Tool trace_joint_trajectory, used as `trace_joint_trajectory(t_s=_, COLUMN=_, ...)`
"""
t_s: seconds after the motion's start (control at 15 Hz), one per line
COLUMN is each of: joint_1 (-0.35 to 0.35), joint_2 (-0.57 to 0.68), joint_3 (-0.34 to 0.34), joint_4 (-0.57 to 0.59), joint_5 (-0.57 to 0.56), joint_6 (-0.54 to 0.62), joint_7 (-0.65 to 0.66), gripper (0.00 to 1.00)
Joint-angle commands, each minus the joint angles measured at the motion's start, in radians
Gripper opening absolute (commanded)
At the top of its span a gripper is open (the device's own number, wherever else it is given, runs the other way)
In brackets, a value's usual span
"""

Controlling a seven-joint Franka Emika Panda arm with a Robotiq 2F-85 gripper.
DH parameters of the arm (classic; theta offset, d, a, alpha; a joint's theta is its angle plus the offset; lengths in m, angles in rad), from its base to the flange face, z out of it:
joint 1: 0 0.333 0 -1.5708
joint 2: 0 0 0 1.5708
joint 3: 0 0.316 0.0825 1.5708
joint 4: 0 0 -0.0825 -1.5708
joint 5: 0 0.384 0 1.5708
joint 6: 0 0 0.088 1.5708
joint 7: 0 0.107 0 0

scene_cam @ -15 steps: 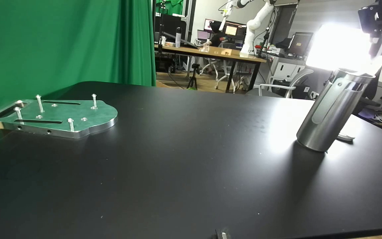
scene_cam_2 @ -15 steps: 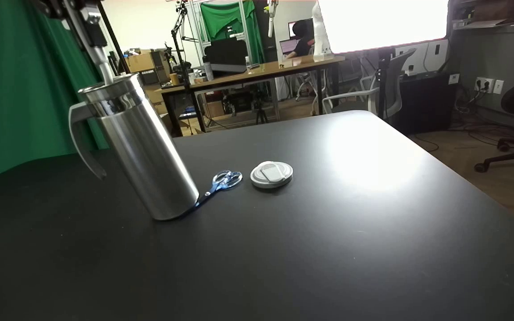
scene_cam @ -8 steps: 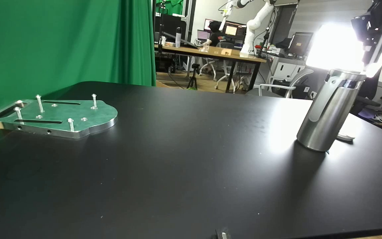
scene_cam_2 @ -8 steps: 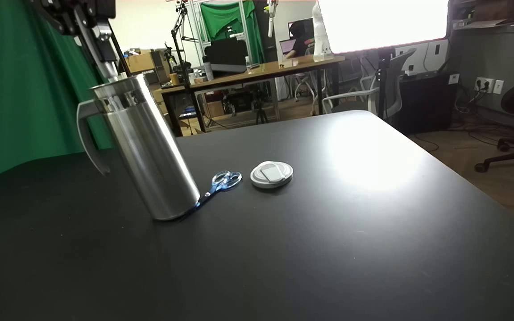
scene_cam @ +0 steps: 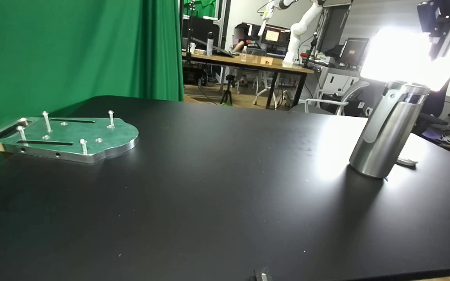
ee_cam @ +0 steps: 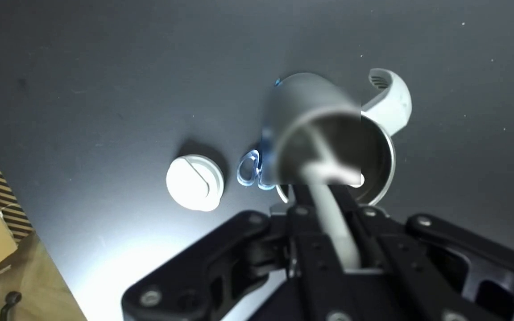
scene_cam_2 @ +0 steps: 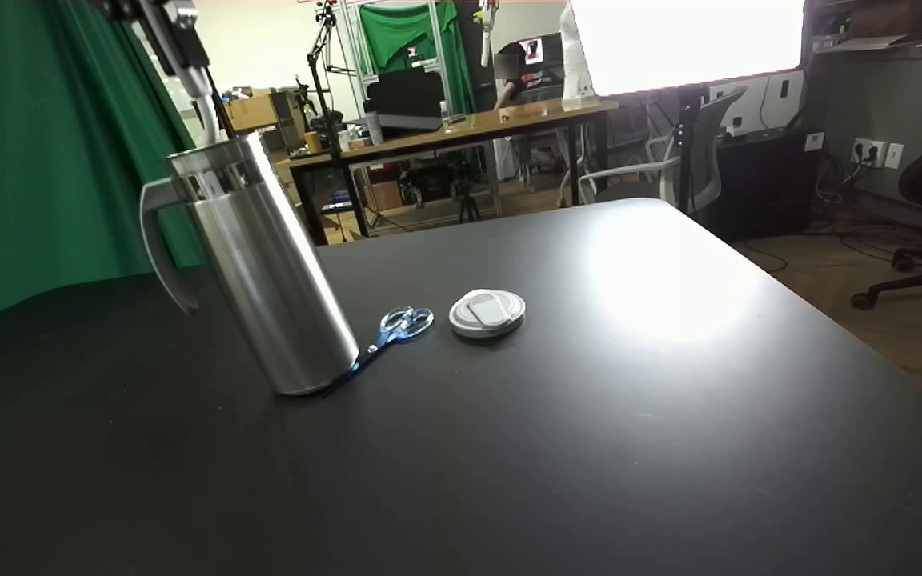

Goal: Move the bottle brush up and down repeatedly in the flask

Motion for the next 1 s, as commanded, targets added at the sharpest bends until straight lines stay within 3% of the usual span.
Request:
trace_joint_trajectory(t_s=0.0, joint_1=0.004, joint_2=-0.06, joint_3=0.005, joint_4=0.039, joint_5=-0.004, joint_6=-0.047, joint_7=0.036, gripper=0.04)
trace_joint_trajectory(t_s=0.4, joint_1=0.001, joint_2=-0.107, joint_3=0.011, joint_4=0.046, joint_5=-0.006, joint_6=-0.056, joint_7=0.04, gripper=0.04)
trace_joint_trajectory(t_s=0.93, joint_1=-0.002, joint_2=-0.029, joint_3=0.01, joint_4=-0.019, joint_5=-0.013, joint_6=-0.041, joint_7=0.058, gripper=0.04)
